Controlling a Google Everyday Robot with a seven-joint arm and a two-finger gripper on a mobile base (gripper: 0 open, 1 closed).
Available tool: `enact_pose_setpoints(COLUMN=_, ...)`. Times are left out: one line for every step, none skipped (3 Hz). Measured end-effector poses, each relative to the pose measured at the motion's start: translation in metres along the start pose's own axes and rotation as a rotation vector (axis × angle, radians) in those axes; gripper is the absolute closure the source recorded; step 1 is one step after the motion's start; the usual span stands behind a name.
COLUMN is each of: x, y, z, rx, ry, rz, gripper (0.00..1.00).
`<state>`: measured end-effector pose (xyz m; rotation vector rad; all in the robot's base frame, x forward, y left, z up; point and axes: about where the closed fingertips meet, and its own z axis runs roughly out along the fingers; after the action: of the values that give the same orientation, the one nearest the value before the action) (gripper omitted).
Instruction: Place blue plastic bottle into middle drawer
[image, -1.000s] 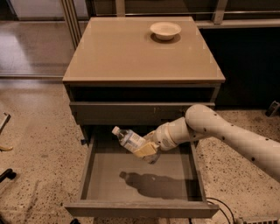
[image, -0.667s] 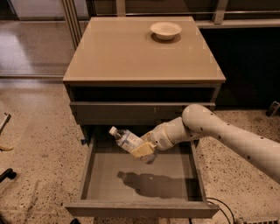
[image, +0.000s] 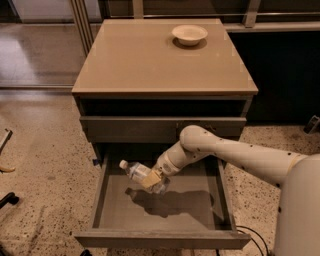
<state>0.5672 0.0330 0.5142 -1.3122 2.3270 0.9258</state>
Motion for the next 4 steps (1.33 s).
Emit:
enact_pose_setpoints(x=0.023, y=-0.025, z=0.038, rx=0.033, ry=0.083, rz=0.094, gripper=1.00)
enact_pose_setpoints(x=0.041, y=-0.048, z=0.070, rx=0.075, ry=0.139, rz=0.144, gripper=1.00)
enact_pose_setpoints(x=0.053, y=-0.060, z=0.091, rx=0.103, ry=0.148, rz=0.171, gripper=0.81)
enact_pose_setpoints(x=0.054, y=-0.065, z=0.096, rx=0.132, ry=0.114, rz=0.167, gripper=0.58)
